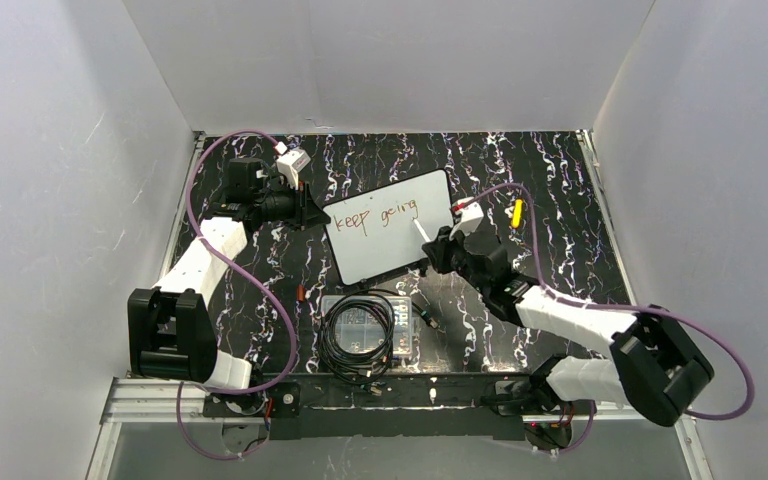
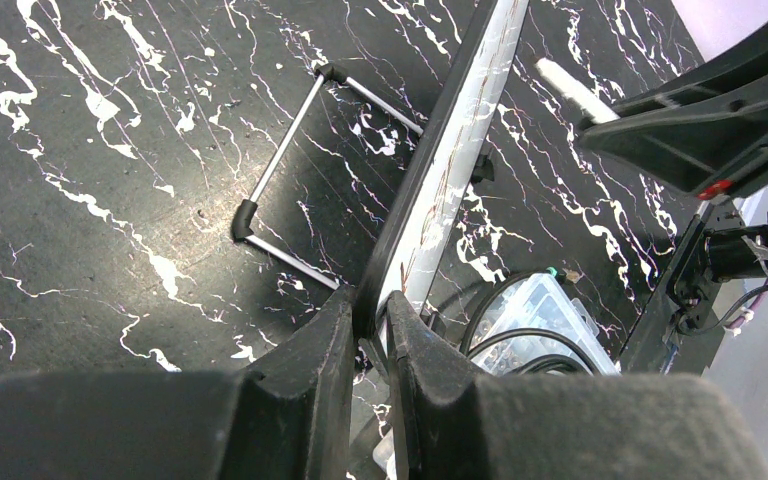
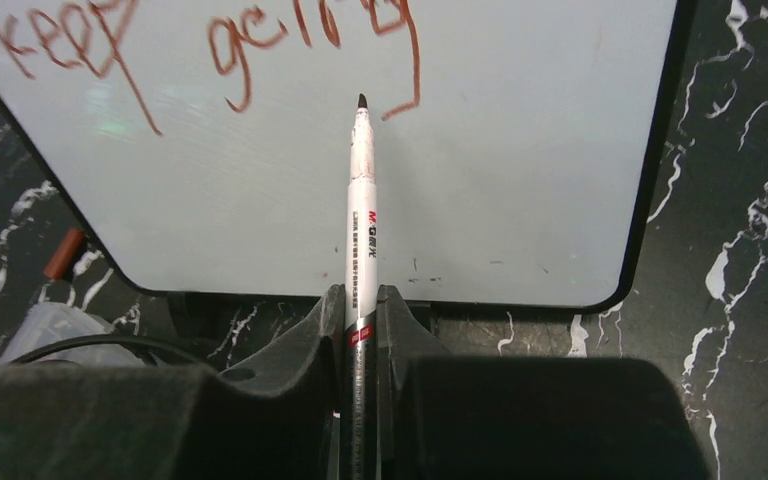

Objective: Write a sentence on the whiteboard

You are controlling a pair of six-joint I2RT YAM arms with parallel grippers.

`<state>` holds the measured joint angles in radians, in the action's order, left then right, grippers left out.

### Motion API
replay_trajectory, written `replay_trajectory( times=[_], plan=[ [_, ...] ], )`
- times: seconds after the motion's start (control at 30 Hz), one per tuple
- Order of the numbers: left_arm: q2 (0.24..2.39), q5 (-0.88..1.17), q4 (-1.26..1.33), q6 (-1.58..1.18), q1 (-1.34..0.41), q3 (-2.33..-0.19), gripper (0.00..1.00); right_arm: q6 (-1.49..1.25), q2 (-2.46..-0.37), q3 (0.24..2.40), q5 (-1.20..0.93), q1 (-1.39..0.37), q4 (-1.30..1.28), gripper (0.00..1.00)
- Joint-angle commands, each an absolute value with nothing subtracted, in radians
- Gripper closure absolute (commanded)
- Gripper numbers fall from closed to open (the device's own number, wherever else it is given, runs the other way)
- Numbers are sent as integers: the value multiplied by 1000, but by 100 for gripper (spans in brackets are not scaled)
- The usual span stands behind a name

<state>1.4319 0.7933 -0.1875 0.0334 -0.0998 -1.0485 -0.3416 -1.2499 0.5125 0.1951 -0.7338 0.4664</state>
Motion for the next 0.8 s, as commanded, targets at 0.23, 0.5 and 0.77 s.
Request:
replay_trajectory(
  times=[0.23,0.5,0.77],
  plan=[
    [1382,779,-186,43,-91,-1084,100,-281,-1057,615,163,-738,374,99],
    [1372,790,-178,20,-91,-1073,100,-235,-979,683,133,-738,191,99],
    [1373,792,-180,13,-91,-1070,100,-322,-937,634,75,-740,152,99]
  ],
)
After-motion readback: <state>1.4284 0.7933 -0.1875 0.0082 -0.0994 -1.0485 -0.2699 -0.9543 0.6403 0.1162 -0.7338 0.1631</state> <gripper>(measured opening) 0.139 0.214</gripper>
